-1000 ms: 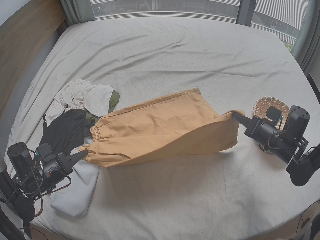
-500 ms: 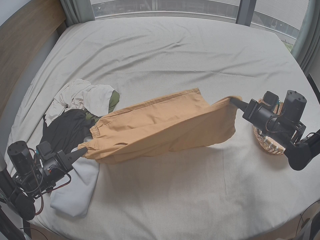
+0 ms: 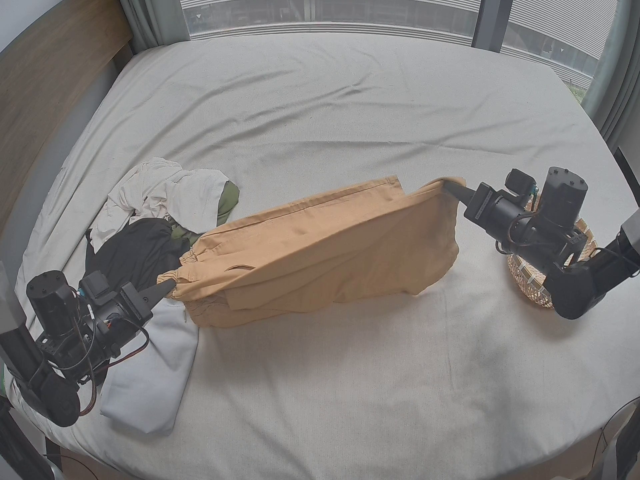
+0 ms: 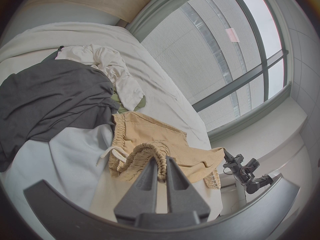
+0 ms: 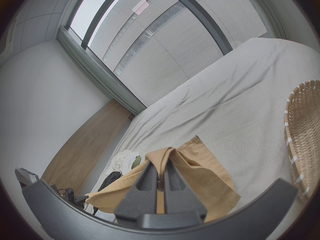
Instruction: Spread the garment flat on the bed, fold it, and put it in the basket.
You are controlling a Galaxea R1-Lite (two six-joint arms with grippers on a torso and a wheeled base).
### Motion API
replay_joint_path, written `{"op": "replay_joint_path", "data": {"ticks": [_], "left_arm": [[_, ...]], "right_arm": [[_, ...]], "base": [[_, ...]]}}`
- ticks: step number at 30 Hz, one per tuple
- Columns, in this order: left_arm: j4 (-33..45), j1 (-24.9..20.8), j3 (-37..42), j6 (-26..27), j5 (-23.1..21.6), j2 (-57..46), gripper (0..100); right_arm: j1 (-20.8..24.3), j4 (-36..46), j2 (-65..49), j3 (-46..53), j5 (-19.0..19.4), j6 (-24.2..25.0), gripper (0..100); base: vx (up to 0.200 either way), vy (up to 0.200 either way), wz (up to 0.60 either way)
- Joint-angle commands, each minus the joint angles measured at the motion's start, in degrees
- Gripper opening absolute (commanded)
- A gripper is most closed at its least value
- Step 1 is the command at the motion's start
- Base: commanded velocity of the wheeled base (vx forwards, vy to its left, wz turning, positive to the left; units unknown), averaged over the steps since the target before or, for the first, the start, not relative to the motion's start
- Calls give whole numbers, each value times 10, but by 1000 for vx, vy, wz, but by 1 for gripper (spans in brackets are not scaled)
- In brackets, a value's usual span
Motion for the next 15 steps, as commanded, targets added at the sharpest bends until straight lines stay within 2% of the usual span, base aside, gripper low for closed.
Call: {"op": "replay_joint_path", "data": {"ticks": [1,15], "left_arm": [[0,1,-23,0,14,37,0],[0,13,-63,-6,25,79,0]], "right_arm": [[0,11,49,-44,1,0,0],[3,29,122,-151,0,0,0]], "base": [[0,0,0],[0,0,0]]}}
